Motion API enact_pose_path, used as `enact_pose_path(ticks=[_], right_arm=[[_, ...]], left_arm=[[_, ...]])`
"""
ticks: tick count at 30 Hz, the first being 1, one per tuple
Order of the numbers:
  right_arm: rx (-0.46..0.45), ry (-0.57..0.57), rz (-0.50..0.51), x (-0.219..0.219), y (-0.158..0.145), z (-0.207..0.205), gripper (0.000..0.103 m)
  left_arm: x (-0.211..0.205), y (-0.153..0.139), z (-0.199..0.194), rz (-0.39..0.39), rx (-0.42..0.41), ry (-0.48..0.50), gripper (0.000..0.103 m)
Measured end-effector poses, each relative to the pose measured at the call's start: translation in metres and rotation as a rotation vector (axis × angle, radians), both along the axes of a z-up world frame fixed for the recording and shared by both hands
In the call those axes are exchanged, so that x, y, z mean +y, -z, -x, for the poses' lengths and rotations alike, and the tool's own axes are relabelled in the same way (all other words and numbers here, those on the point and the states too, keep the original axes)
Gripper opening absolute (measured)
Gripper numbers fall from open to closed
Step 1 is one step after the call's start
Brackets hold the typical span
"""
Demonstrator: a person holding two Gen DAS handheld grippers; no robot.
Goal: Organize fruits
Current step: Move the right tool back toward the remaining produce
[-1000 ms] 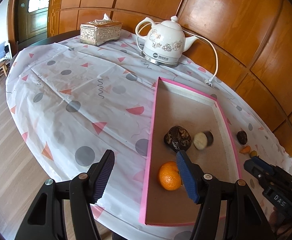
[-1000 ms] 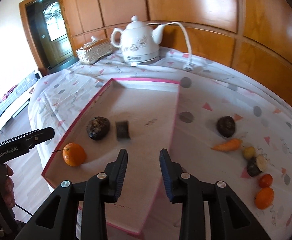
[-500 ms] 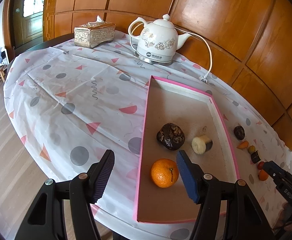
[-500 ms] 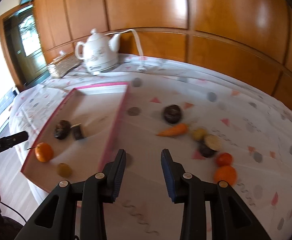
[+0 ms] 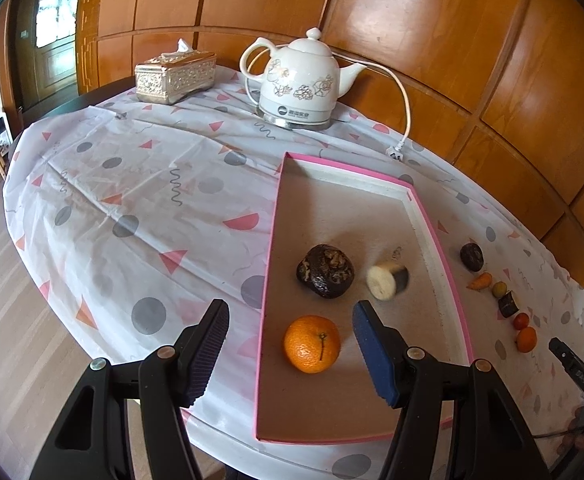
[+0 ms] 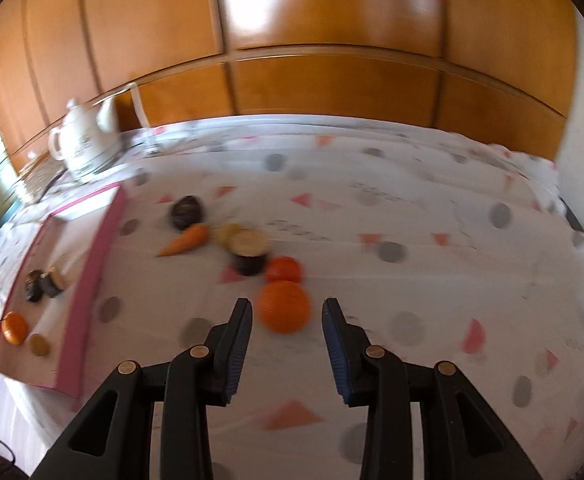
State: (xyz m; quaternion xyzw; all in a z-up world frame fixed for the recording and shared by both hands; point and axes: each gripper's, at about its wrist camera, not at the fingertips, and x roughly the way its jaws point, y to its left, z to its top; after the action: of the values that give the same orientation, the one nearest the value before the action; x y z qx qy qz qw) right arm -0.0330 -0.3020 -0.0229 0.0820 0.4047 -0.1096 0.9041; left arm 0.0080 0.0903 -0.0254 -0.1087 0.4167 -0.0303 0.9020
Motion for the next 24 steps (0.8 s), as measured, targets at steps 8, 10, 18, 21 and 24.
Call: enact_pose_path(ticks=[8,10,18,21,24], right_arm=[[0.027,0.165,0.021,-0.051,0.015,0.021,0.037],[0.038,0.217,0.028,-0.064,0.02,0.027,0.037],[0.06,0.366,0.019,-0.103,0.036,0.045,0.037],[0.057,0.392,0.031,-0.11,0.038,0.049,0.037],[0.054,0.419,0.05,-0.115,0.04,0.052,0.037]], left_arm=[[-0.015,-0.005,-0.003,-0.018,-0.006,0.042,0.065],[-0.018,-0.006,-0.004,-0.02,-0.006,0.054,0.065],[-0.039,-0.012,-0.01,-0.033,-0.012,0.109,0.065],[-0.052,-0.015,-0.013,-0.04,-0.018,0.147,0.065],[-0.066,-0.019,-0.016,-0.048,-0.025,0.179,0.065]])
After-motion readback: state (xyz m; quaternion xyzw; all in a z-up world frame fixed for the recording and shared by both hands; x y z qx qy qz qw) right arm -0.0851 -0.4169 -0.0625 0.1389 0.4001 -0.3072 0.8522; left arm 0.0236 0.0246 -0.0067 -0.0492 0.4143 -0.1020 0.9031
